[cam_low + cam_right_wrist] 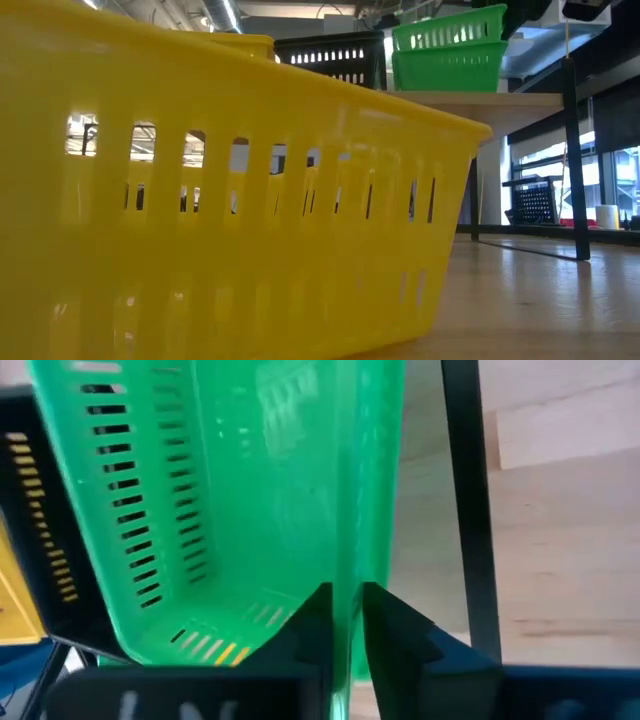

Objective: Stack baskets on shelf by color
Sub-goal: Stack the right green bin on the other green bin on the shelf

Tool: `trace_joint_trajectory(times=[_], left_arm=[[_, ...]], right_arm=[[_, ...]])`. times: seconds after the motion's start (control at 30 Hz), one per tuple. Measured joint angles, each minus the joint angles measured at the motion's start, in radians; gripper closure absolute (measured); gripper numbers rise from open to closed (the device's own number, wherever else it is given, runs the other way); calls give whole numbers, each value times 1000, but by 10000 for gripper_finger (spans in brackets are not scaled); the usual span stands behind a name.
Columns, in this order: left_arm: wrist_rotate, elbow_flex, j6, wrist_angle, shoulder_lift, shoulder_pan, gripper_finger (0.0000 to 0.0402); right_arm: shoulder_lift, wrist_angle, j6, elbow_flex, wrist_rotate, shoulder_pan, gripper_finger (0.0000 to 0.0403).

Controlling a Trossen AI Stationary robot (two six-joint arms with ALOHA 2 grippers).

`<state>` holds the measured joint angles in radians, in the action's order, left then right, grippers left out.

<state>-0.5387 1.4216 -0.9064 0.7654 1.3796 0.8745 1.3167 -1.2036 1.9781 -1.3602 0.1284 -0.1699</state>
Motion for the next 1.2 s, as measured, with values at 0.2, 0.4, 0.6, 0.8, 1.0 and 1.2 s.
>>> trace_joint_trajectory(times=[0.2,0.4,0.6,0.8,1.0,1.2], left_arm=[[1,0,0,0,0,0,401],[1,0,-14,3,0,0,401],[1,0,-33,3,0,0,401],[1,0,-40,4,0,0,401],[1,0,-62,4,0,0,401],[1,0,-63,3,0,0,401]], right_arm=[[0,-2,3,0,58,-1,350],[0,-56,-57,0,187,-11,350],[0,-50,-47,0,211,-43,350],[0,-50,-46,0,211,-51,350],[0,-50,-48,0,262,-87,350],[0,-50,-49,0,348,-124,350]])
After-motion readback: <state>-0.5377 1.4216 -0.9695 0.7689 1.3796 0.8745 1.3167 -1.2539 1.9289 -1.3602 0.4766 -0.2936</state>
